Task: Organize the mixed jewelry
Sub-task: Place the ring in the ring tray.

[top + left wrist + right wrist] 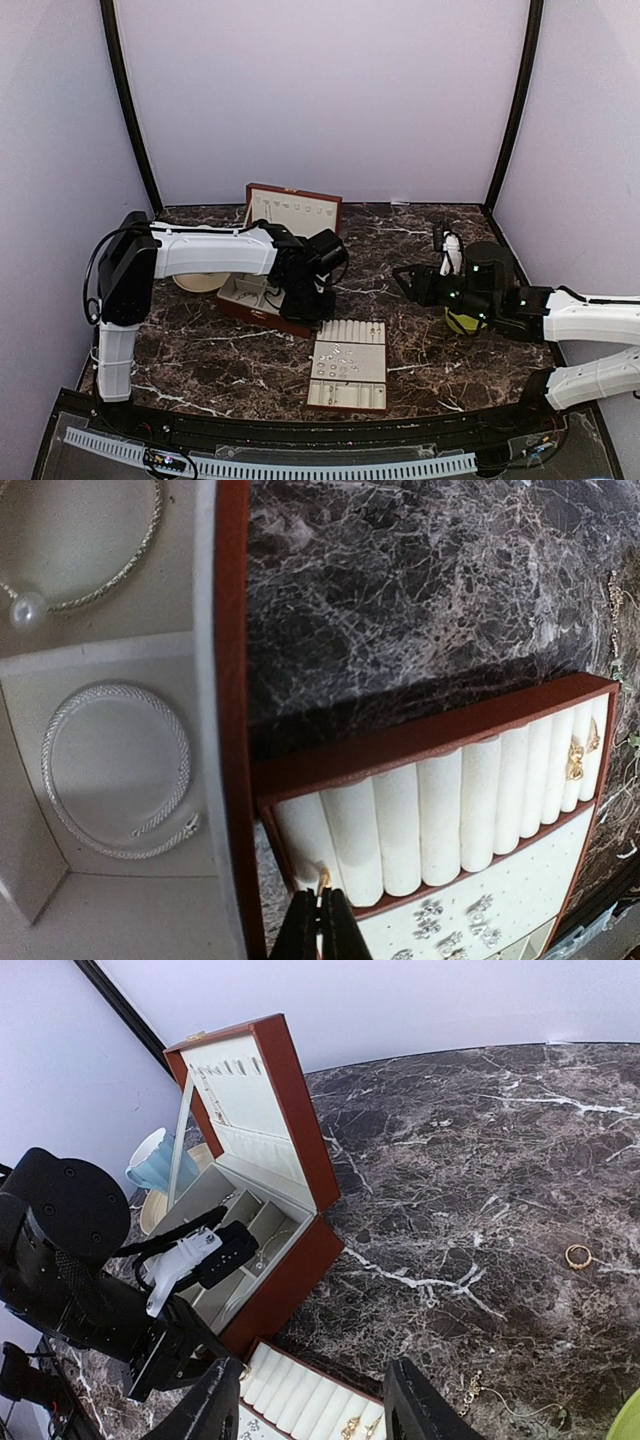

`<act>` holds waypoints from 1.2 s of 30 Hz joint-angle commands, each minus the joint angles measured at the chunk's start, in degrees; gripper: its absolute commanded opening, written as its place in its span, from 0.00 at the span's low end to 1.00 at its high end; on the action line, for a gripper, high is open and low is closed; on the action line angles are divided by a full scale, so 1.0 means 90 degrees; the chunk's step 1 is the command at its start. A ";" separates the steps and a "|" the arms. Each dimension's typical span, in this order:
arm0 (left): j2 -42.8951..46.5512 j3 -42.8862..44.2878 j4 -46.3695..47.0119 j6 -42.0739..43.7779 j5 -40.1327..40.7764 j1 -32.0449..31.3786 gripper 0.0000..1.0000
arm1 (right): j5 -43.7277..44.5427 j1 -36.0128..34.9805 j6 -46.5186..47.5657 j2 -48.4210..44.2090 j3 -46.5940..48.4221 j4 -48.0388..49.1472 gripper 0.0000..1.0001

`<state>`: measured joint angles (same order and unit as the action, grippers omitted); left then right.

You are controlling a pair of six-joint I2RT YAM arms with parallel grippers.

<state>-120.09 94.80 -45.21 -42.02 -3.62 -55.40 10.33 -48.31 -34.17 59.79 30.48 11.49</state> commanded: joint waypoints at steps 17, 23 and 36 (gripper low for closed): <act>-0.0248 0.0302 0.0000 -0.0069 -0.0023 -0.0056 0.00 | 0.0123 0.0085 -0.0013 -0.0084 -0.0095 0.0091 0.49; -0.0367 0.0307 0.0142 -0.0023 -0.0301 -0.0075 0.00 | 0.0112 0.0085 -0.0019 -0.0152 -0.0124 0.0145 0.49; -0.0416 0.0547 -0.0247 0.0149 -0.0165 -0.0075 0.09 | 0.0151 0.0094 -0.0027 -0.0303 -0.0207 0.0169 0.49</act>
<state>-123.24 97.25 -44.62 -42.06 -5.06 -55.53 10.79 -47.92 -34.20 58.17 29.54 11.07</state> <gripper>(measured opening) 0.061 0.488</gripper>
